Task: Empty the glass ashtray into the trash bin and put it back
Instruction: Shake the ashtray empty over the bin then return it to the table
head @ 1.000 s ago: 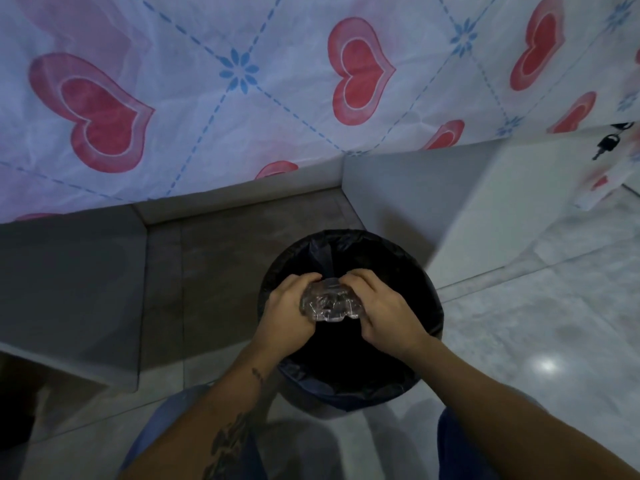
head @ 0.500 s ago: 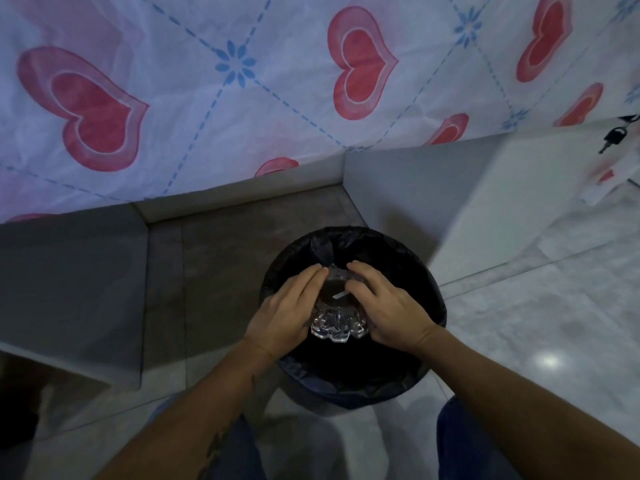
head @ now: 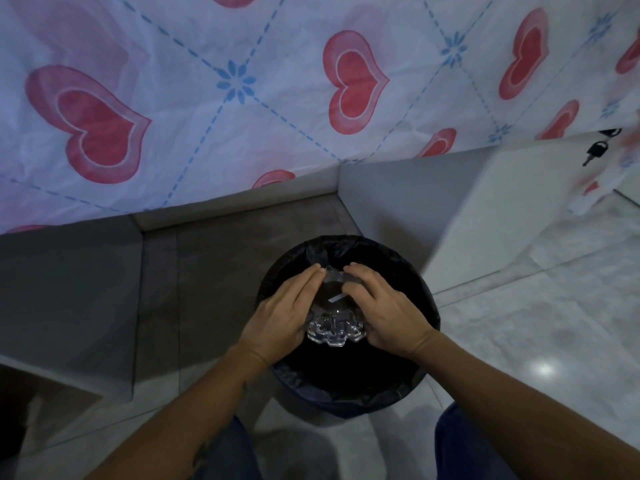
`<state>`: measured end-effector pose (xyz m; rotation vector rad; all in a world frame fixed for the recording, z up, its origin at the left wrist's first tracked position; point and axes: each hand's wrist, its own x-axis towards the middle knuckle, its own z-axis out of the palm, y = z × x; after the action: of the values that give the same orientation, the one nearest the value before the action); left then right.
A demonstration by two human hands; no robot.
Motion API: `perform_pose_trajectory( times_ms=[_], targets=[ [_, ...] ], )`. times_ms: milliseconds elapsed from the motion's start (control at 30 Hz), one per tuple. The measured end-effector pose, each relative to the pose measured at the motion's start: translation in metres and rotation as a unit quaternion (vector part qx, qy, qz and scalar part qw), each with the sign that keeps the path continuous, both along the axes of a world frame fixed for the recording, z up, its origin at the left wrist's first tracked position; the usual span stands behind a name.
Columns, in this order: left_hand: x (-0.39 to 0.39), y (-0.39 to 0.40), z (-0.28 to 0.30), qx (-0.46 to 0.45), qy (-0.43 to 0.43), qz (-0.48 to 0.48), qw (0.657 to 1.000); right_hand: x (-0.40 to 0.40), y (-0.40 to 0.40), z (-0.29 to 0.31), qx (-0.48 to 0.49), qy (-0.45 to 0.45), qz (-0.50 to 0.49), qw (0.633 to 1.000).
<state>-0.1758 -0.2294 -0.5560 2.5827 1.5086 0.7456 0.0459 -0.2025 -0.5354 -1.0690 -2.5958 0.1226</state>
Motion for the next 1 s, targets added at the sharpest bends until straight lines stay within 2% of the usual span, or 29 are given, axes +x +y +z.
perform_pose_trajectory(
  times_ms=[100,167,300,367,567,667,767,900,1000],
  targets=[
    [0.004,-0.005,0.004,-0.098,-0.133,0.024,0.986,0.003,-0.004,0.01,-0.074,0.052,-0.021,0.996],
    [0.01,-0.009,0.008,-0.124,-0.193,0.043,0.972,0.003,-0.003,0.016,-0.118,0.098,-0.034,0.988],
    [0.019,-0.011,0.016,-0.159,-0.28,0.099,0.941,0.006,0.0,0.023,-0.279,0.214,-0.089,0.932],
    [0.024,-0.012,0.018,-0.145,-0.294,0.135,0.935,0.007,-0.003,0.027,-0.337,0.246,-0.111,0.902],
    [0.039,-0.016,0.02,-0.105,-0.327,0.184,0.921,0.008,-0.018,0.025,-0.4,0.3,-0.148,0.853],
    [0.049,-0.018,0.02,-0.124,-0.362,0.206,0.901,0.009,-0.024,0.019,-0.363,0.297,-0.164,0.868],
    [0.056,-0.016,0.02,-0.126,-0.36,0.219,0.898,0.009,-0.026,0.018,-0.341,0.292,-0.188,0.874],
    [0.06,-0.015,0.043,-0.158,-0.335,0.239,0.898,0.016,-0.026,0.046,-0.437,0.321,-0.204,0.815],
    [0.065,-0.021,0.092,-0.233,-0.364,0.249,0.867,0.021,-0.027,0.092,-0.491,0.308,-0.229,0.782]
  ],
)
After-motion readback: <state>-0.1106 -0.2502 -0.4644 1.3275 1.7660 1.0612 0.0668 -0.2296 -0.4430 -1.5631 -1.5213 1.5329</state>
